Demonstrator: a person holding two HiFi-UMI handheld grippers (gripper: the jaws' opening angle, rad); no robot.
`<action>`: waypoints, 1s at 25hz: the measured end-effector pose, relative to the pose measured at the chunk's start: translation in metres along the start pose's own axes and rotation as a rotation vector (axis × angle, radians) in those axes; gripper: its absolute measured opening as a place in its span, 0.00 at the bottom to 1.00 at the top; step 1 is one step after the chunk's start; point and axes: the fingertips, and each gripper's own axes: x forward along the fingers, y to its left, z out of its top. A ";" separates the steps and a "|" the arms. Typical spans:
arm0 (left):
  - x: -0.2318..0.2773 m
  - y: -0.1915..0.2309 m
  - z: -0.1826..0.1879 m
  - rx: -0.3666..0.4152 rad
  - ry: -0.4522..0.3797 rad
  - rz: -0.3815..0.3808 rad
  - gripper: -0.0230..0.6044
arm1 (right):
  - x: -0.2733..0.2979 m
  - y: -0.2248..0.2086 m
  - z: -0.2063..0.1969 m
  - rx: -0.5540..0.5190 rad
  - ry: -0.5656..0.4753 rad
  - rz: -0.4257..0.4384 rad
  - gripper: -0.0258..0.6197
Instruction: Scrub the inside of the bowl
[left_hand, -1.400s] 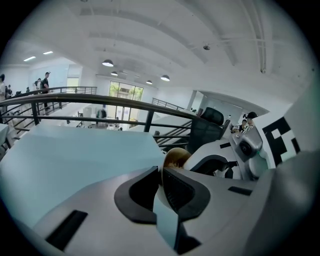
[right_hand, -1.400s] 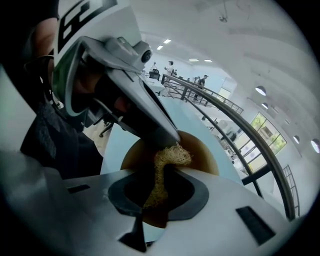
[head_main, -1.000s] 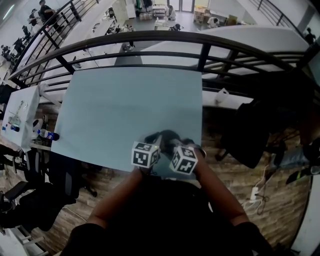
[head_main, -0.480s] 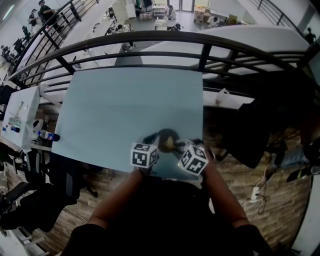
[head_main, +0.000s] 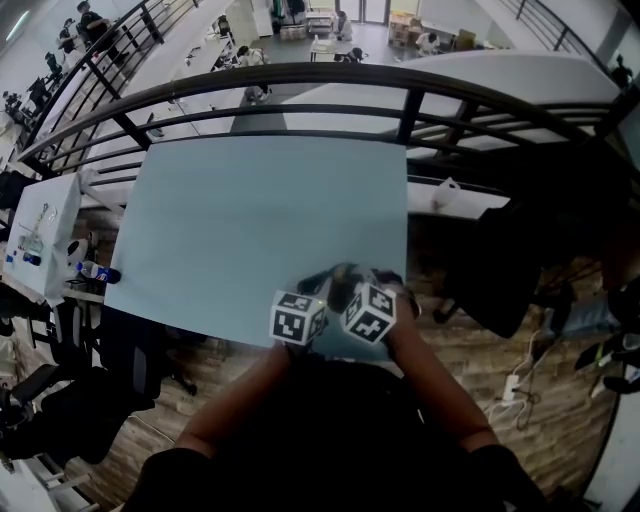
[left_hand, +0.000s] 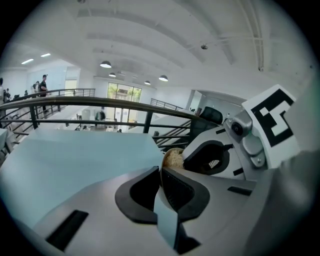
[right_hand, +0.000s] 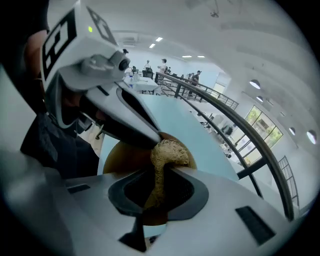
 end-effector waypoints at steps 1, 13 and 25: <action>-0.002 -0.001 0.003 0.009 0.001 0.004 0.06 | 0.003 0.004 0.001 -0.023 0.012 -0.002 0.14; -0.009 0.000 0.010 0.050 -0.025 0.001 0.07 | -0.001 0.052 0.015 -0.109 -0.031 0.221 0.14; -0.008 0.015 0.000 0.002 -0.032 -0.014 0.05 | -0.060 0.070 0.016 0.076 -0.232 0.415 0.14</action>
